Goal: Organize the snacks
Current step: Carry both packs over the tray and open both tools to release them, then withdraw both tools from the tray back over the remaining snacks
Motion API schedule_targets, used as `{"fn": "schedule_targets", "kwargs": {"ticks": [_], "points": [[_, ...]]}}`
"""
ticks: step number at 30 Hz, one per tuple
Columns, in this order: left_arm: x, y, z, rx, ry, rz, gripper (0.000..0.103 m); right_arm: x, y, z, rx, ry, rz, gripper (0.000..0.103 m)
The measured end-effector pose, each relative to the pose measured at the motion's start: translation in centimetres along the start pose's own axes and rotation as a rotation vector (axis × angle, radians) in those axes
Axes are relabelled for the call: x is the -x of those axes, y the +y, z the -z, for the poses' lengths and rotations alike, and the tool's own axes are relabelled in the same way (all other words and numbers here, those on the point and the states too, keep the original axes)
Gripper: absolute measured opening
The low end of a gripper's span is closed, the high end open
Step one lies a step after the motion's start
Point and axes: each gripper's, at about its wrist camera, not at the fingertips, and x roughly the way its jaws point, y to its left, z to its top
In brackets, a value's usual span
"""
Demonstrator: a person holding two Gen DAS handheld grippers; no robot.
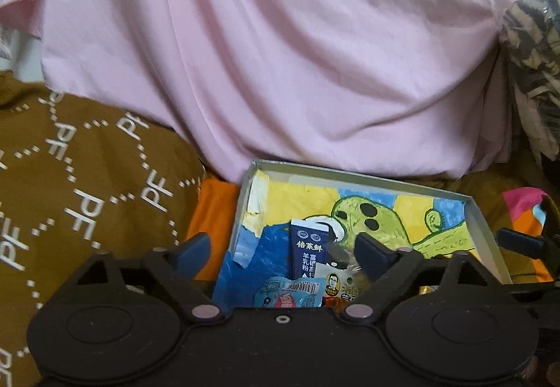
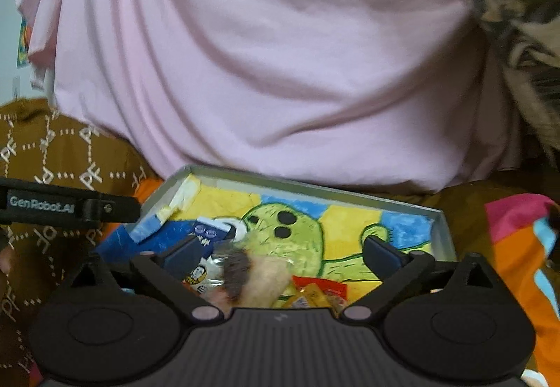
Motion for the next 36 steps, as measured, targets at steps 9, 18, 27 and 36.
{"fn": "schedule_targets", "kwargs": {"ticks": [9, 18, 27, 36], "points": [[5.9, -0.9, 0.7, -0.027, -0.095, -0.031, 0.102, 6.2, -0.8, 0.2, -0.051, -0.103, 0.004, 0.103], [11.0, -1.8, 3.2, -0.076, -0.135, -0.055, 0.102, 11.8, -0.5, 2.3, -0.083, -0.143, 0.000, 0.103], [15.0, -2.0, 7.0, -0.093, -0.142, -0.071, 0.102, 15.9, 0.3, 5.2, -0.075, -0.132, 0.032, 0.103], [17.5, -1.9, 10.9, -0.138, -0.097, -0.067, 0.102, 19.9, 2.3, 8.5, -0.045, -0.131, 0.035, 0.103]]}}
